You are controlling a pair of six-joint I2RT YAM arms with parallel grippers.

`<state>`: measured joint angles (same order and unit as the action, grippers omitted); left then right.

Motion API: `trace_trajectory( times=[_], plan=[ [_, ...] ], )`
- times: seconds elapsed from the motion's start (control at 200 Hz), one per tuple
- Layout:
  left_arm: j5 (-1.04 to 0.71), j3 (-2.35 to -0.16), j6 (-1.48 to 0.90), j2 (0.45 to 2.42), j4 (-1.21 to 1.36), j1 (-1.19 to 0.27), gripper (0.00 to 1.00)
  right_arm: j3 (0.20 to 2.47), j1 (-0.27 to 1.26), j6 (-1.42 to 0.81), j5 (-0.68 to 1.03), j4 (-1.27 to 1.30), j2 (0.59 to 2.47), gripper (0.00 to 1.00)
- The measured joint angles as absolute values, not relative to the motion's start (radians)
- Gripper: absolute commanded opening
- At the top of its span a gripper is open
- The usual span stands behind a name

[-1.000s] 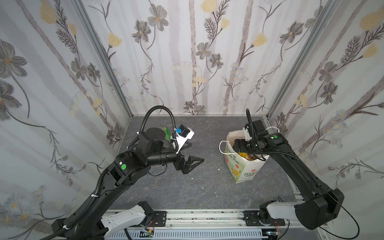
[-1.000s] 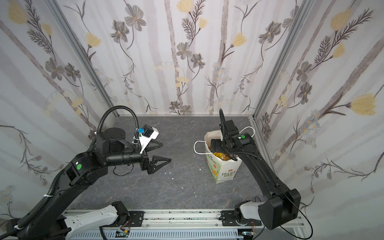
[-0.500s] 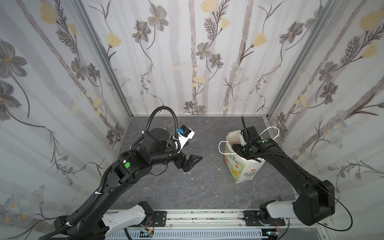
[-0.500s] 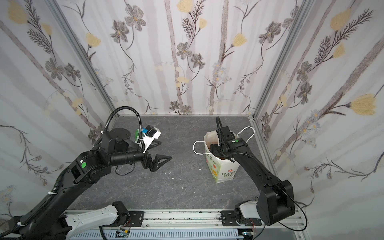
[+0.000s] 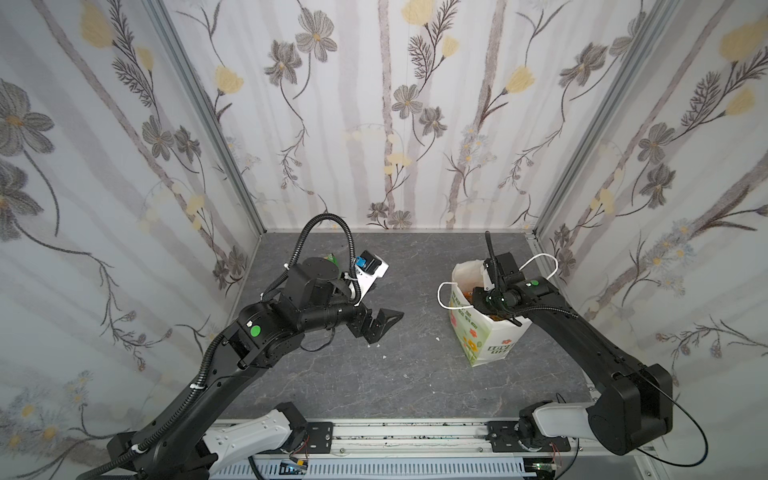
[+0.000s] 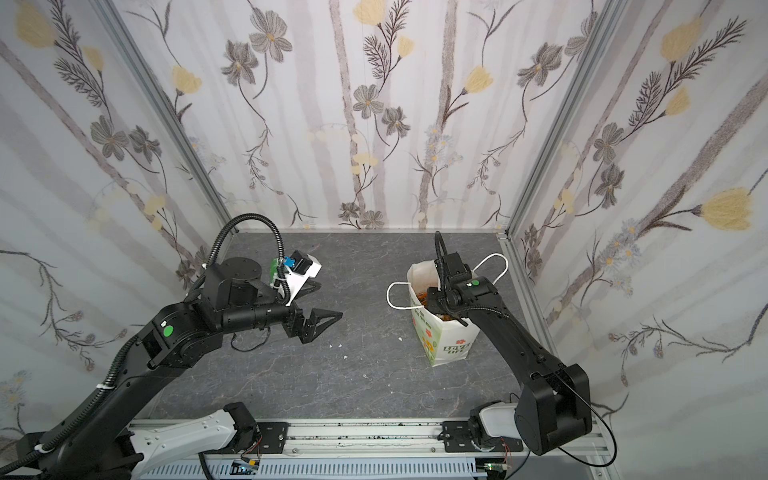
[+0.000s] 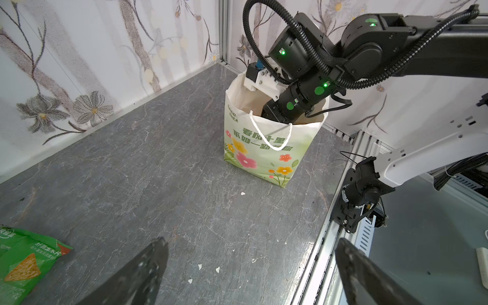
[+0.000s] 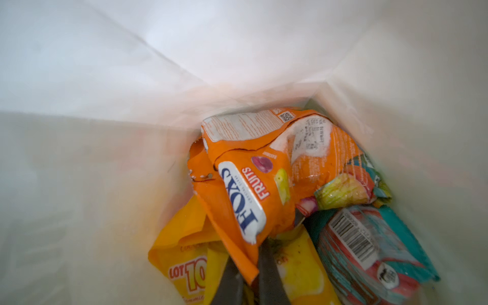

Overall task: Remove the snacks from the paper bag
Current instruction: 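Grasp the yellow snack packet inside the bag with the right gripper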

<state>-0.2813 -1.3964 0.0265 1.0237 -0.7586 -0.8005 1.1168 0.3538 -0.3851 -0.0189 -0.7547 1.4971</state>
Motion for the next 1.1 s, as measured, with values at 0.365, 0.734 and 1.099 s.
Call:
trace_trajectory(
  times=[0.365,0.734,1.099],
  plan=[
    [-0.265,-1.394,0.027,1.02,-0.759,-0.8,1.0,1.171,0.354,-0.393,-0.034,-0.772,1.449,0.0],
    [-0.263,-1.394,0.022,1.008,-0.751,-0.801,1.0,1.269,0.354,-0.42,-0.056,-0.771,1.358,0.0],
    [-0.263,-1.403,0.013,1.006,-0.732,-0.8,1.0,1.359,0.353,-0.437,-0.077,-0.767,1.283,0.0]
  ],
)
